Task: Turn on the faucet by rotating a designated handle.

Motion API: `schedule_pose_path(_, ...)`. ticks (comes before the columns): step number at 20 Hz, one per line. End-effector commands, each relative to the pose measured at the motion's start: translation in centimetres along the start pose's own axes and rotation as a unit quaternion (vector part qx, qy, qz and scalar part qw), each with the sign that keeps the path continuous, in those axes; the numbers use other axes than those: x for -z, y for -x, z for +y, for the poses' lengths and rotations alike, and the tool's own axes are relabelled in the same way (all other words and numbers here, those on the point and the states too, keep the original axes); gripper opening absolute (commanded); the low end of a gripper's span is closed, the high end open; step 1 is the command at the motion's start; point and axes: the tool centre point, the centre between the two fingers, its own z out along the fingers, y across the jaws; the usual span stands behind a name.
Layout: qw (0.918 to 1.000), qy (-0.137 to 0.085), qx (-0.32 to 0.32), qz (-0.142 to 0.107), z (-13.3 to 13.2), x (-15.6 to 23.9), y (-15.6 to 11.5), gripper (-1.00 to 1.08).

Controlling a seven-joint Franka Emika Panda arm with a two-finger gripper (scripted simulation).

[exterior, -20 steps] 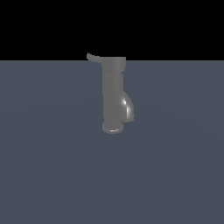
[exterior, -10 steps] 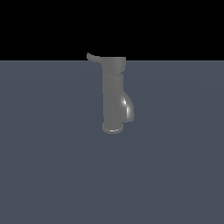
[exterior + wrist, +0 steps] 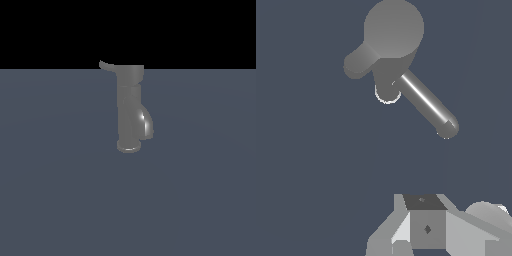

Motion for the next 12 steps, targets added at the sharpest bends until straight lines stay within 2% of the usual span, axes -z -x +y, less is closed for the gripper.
schedule_pose_path(1, 0.9996, 0.000, -0.028, 0.000, -1.1, -0.8, -0.8, -1.00)
schedule_pose_path(6, 0.9966, 0.000, -0.082, -0.001, -3.1, -2.3, -2.7, -1.00)
schedule_pose_path(12, 0.9891, 0.002, -0.147, -0.001, -5.2, -4.1, -5.2, -1.00)
